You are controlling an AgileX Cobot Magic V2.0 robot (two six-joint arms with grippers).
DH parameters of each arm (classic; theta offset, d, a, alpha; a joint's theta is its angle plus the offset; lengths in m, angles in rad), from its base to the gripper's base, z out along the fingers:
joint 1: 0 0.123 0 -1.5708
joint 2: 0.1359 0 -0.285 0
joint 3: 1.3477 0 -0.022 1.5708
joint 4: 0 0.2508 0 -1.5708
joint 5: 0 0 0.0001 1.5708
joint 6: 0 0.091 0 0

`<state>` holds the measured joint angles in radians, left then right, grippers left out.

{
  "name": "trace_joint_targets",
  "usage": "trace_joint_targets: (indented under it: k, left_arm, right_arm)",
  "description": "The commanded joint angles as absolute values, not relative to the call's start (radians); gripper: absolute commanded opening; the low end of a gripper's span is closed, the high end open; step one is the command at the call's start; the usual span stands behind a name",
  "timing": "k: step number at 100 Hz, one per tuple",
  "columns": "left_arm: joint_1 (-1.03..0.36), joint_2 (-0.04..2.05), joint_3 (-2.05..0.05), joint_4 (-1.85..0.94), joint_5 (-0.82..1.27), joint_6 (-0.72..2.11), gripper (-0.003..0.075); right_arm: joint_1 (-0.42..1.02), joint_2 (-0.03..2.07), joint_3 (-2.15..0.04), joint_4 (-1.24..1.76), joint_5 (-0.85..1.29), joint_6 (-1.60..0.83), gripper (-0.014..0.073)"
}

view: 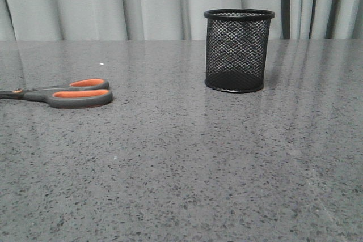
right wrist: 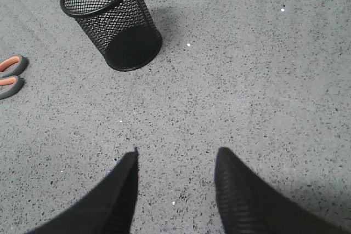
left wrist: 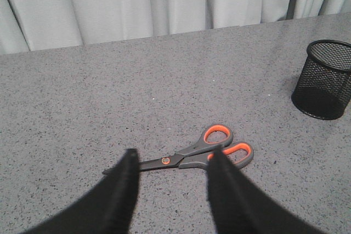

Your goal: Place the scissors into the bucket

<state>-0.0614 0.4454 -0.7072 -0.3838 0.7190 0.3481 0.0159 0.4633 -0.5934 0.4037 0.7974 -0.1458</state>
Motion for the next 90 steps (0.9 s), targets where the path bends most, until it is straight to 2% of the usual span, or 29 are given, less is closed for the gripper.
trace_joint_targets:
  k: [1, 20, 58, 90]
  left_arm:
    - [-0.057, 0.461, -0.739, -0.413, 0.65, 0.347, 0.0399]
    - [-0.057, 0.537, -0.791, -0.427, 0.777, 0.347, 0.0358]
    - [-0.057, 0.923, -1.087, -0.427, 1.011, 0.559, 0.0355]
    - [-0.057, 1.202, -1.223, -0.45, 1.041, 0.809, 0.0355]
  right_arm:
    - [0.012, 0.476, -0.627, 0.429, 0.74, -0.161, 0.0343]
    - [0.012, 0.476, -0.627, 0.434, 0.734, -0.161, 0.0343]
    - [0.012, 0.476, -0.627, 0.436, 0.739, -0.161, 0.0343]
    - [0.012, 0.476, -0.627, 0.436, 0.739, -0.161, 0.0343]
